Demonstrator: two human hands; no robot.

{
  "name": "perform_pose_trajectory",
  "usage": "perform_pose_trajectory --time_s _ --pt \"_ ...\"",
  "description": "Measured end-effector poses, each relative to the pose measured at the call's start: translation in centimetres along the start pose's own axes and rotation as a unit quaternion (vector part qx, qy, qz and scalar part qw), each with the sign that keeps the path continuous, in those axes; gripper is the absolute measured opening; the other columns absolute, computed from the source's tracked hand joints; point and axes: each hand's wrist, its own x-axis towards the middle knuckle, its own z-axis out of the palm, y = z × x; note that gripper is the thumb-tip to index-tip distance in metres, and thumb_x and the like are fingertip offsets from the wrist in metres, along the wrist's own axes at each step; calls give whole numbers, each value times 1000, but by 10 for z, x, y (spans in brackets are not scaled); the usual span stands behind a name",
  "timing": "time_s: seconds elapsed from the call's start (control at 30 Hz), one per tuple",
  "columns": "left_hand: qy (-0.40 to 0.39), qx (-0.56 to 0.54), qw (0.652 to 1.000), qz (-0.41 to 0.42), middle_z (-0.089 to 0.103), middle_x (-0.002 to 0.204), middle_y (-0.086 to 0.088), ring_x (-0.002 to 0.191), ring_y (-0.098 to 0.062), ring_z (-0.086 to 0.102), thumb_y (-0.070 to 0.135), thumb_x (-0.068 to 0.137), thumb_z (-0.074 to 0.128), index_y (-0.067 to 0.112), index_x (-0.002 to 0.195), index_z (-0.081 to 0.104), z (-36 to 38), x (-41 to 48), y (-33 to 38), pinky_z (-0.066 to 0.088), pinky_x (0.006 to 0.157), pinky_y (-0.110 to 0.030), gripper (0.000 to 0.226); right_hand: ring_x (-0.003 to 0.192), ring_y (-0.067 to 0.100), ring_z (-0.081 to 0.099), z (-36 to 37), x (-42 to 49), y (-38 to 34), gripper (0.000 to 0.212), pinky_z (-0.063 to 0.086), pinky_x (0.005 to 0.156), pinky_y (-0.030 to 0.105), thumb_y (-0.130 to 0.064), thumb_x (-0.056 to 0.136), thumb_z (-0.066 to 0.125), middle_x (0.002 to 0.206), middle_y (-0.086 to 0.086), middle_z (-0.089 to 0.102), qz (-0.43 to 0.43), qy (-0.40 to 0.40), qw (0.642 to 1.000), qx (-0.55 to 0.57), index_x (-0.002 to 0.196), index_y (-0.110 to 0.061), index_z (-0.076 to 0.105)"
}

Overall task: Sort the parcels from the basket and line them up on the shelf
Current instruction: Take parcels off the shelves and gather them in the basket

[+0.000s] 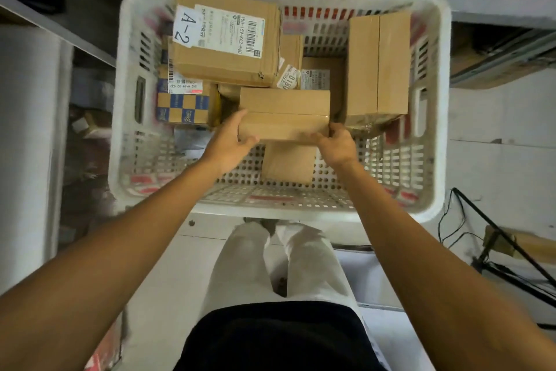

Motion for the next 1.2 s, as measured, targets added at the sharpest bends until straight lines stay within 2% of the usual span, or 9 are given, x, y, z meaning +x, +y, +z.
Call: perform_pose_trajectory --time_s 0.23,0.37,0.47,0.67,0.77,0.83,0.9,1.1,1.2 --pt "-47 55 995 75 44 142 0 118 -14 44 22 96 54 25 144 35 -44 -38 12 40 93 -32 52 123 24 53 7 -57 -40 43 44 105 37 -29 95 56 142 9 49 -113 10 987 -115 136 -14 52" --pt "-31 81 990 110 53 135 -5 120 -20 51 19 95 56 24 137 44 -95 -73 18 44 102 -41 44 133 24 44 22 -107 -82 50 36 106 33 -33 96 56 148 7 44 -177 -33 973 -146 141 -15 47" --pt "-11 84 988 133 58 125 1 116 -18 55 18 95 57 26 130 50 -141 -104 19 47 99 -39 37 133 24 45 37 -141 -115 46 35 102 30 -34 97 55 146 4 48 -214 -74 962 -153 141 -18 48" --pt "94 205 959 169 51 139 -2 125 -24 51 31 93 57 23 136 48 -243 -173 21 43 102 -40 44 130 24 48 85 -217 -199 53 37 102 30 -35 94 60 141 6 50 -319 -91 934 -136 141 -14 47" --pt "153 192 957 155 49 140 0 126 -19 49 35 94 55 28 137 45 -291 -215 18 43 103 -39 45 128 28 49 114 -253 -246 65 42 107 40 -46 85 67 142 4 50 -375 -111 913 -115 141 -17 48" --pt "204 150 957 141 49 141 1 127 -19 49 35 95 54 30 138 44 -322 -247 14 42 104 -37 44 135 24 44 137 -272 -277 58 36 111 33 -38 91 63 147 7 46 -421 -135 888 -128 142 -16 46" --pt "255 105 953 122 48 141 0 127 -21 49 31 97 52 26 140 42 -348 -280 9 42 104 -35 44 137 19 40 155 -299 -303 52 33 104 23 -34 96 58 147 4 45 -450 -167 864 -153 143 -16 45" --pt "395 60 916 44 49 140 -2 122 -22 52 32 97 52 28 136 45 -412 -380 -29 42 105 -37 40 137 21 40 219 -362 -360 55 33 108 30 -37 96 56 151 2 41 -516 -275 785 -204 146 -20 42" --pt "427 113 897 -10 49 141 -2 124 -21 50 34 95 54 26 137 44 -426 -429 -50 39 105 -33 44 137 19 39 246 -396 -370 54 35 106 28 -38 95 57 151 1 40 -549 -320 741 -218 145 -23 42"
